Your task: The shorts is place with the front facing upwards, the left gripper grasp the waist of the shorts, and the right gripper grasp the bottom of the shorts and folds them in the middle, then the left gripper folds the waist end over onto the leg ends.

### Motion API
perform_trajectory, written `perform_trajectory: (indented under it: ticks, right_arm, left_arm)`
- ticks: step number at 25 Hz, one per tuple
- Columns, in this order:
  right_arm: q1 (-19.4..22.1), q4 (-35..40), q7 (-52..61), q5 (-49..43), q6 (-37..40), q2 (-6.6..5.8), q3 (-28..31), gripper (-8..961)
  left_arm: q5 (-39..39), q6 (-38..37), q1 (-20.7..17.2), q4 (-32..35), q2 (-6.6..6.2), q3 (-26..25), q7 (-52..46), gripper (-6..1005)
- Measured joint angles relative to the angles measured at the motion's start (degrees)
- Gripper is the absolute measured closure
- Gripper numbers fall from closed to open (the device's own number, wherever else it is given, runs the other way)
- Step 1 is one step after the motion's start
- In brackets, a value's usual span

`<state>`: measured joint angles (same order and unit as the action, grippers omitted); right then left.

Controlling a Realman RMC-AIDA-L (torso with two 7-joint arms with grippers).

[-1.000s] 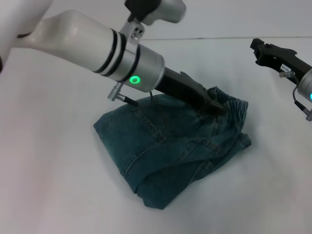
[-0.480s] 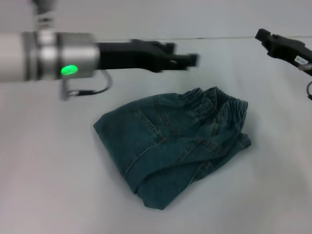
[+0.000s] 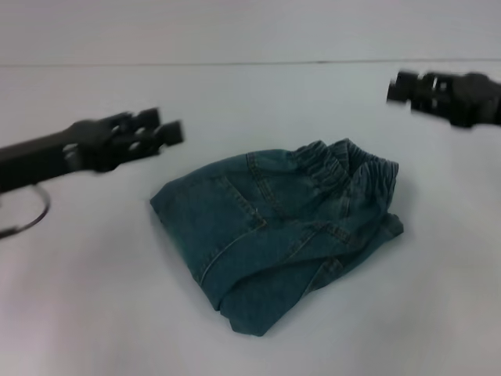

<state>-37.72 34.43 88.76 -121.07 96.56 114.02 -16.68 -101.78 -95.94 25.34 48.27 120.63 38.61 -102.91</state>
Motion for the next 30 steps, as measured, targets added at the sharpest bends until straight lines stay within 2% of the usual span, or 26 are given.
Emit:
perform_trajectory:
  ticks: [4,10,18,24,30]
  right_arm:
    - [1.87,2.56,0.92,-0.05,6.84,-1.8,-7.24,577]
    - [5.02,6.19,4.2,-0.11,12.32,-3.28,-13.35,284]
    - [6.43,7.31,7.09,-5.21,11.93,-3.84,-15.27,78]
    - [5.96,7.24,7.55,-6.8,11.01,-3.46,-15.09,3]
    - [5.75,7.26,7.56,-6.86,10.31,-3.36,-15.22,7]
  left_arm:
    - [-4.78,-5.64,-2.08,1.35,-0.69,-2.84,0.92,152]
    - [-12.65,-9.11,-2.99,1.92,-0.83,-5.13,1.67,153]
    - [-17.7,-10.39,-3.17,2.81,-0.75,-5.23,0.61,153]
    - [-20.07,-9.93,-2.19,3.34,-0.87,-5.26,0.42,152]
    - [-20.14,-8.61,-1.9,3.41,-0.84,-4.88,0.42,152]
